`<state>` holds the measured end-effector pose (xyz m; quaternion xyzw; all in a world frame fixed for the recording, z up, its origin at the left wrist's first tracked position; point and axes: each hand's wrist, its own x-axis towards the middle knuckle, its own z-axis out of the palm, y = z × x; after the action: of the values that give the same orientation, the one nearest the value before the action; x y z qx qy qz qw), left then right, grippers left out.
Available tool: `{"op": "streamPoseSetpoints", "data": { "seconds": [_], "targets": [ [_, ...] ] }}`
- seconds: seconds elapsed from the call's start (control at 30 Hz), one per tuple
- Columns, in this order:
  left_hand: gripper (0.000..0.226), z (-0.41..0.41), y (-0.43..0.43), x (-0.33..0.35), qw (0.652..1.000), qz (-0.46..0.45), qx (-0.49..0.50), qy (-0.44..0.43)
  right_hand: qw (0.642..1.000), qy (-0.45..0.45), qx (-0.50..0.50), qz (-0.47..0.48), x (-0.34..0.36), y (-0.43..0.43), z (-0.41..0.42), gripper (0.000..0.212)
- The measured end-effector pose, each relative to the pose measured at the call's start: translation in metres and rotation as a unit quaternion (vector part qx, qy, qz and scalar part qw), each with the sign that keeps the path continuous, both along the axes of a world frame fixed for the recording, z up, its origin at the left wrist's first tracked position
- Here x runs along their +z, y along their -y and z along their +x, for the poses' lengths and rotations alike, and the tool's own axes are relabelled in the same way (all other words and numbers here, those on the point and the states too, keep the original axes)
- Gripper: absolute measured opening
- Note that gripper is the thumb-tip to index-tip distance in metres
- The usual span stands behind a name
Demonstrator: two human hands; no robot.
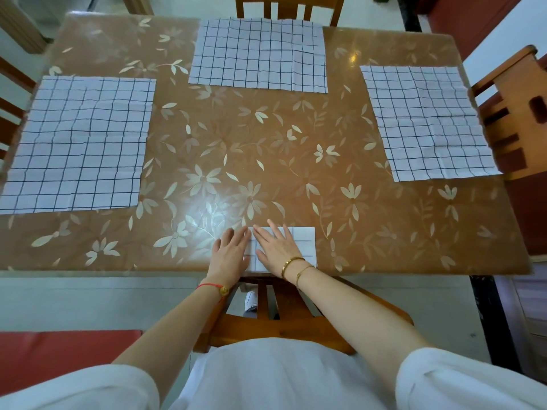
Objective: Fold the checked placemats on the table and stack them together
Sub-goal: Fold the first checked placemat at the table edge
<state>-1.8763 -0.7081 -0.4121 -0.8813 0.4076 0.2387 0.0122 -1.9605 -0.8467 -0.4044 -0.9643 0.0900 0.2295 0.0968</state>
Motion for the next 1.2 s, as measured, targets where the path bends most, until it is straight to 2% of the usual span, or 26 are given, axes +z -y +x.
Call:
{"op": "streamPoseSetpoints", "data": {
  "seconds": [0.27,0.43,0.5,0.57,0.67,0.87,1.0,1.2],
  "targets": [
    [0.069,-0.002,0.000,0.001,1.000,0.010,0.010,-0.008,0.999,-0.008,-0.030,-0.016,-0.002,0.036,-0.032,0.055],
    [0.069,-0.002,0.001,0.002,1.000,0.008,0.016,-0.010,0.992,0.008,-0.116,-0.048,-0.003,0.071,-0.081,0.055],
    [0.069,-0.002,0.002,0.003,1.000,0.011,0.016,-0.010,0.987,0.011,-0.145,-0.064,-0.001,0.079,-0.092,0.062],
    [0.068,-0.003,0.003,0.004,1.000,0.013,0.017,-0.013,0.986,0.021,-0.149,-0.069,-0.001,0.082,-0.096,0.072],
    [0.067,-0.005,0.003,0.007,1.000,0.011,0.018,-0.018,0.983,0.066,-0.159,-0.065,0.001,0.075,-0.085,0.067],
    [0.066,-0.009,-0.007,0.009,1.000,-0.005,-0.008,-0.007,0.989,0.113,-0.096,-0.025,0.012,0.036,-0.035,0.053],
    [0.067,-0.005,-0.012,0.013,1.000,-0.003,-0.021,-0.010,0.999,0.045,-0.004,0.004,0.005,0.014,-0.008,0.054],
    [0.076,0.002,-0.014,0.019,0.996,0.047,-0.074,0.000,1.000,-0.025,-0.007,0.007,0.002,0.007,-0.002,0.054]
  ]
}}
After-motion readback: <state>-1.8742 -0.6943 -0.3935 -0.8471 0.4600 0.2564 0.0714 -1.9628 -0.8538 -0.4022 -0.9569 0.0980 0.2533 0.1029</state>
